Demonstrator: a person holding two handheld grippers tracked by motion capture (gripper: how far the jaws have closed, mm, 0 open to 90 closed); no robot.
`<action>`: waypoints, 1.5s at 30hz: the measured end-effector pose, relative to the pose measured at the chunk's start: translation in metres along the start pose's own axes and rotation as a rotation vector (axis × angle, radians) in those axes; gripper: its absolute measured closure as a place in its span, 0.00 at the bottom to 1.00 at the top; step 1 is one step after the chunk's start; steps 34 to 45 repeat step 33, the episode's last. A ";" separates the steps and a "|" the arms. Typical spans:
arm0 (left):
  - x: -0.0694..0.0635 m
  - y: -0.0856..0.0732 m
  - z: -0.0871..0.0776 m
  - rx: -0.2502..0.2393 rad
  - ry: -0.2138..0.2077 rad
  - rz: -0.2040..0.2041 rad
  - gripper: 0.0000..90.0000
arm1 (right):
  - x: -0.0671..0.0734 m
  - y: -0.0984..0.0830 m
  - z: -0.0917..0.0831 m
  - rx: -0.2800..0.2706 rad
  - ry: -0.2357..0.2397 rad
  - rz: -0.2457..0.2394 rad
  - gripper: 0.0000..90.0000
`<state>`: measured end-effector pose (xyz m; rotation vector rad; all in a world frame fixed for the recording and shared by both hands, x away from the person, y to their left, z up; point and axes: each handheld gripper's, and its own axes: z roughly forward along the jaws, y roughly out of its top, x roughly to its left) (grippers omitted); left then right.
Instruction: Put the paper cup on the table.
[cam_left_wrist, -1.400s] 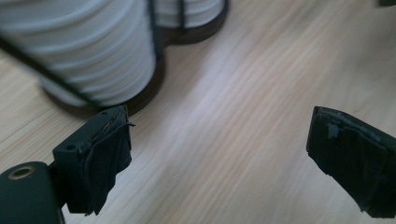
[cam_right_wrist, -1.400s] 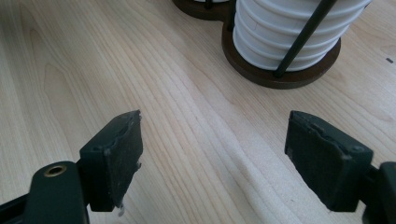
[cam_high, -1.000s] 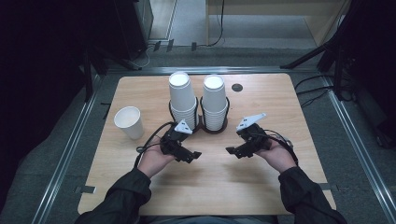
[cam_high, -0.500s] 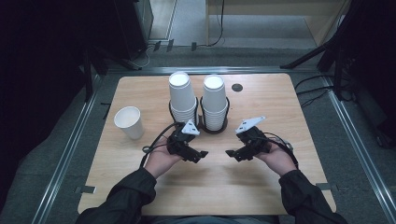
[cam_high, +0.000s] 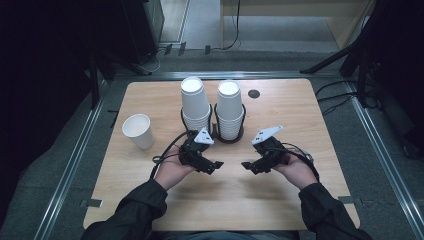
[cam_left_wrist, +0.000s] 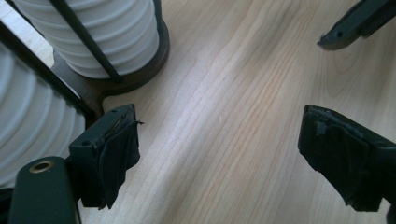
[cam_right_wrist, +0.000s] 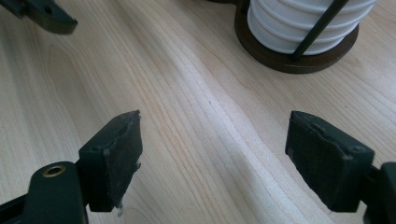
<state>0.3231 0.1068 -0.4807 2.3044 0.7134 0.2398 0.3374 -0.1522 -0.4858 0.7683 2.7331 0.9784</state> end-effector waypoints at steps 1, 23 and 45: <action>0.001 -0.001 0.000 -0.001 0.002 -0.004 0.14 | 0.000 0.000 0.000 0.000 0.000 -0.001 0.21; -0.001 -0.003 0.007 0.050 -0.023 0.010 0.14 | 0.001 0.000 0.000 0.002 -0.002 -0.008 0.21; 0.000 -0.006 0.009 0.062 -0.027 0.007 0.14 | 0.000 0.001 0.001 0.004 0.003 -0.017 0.21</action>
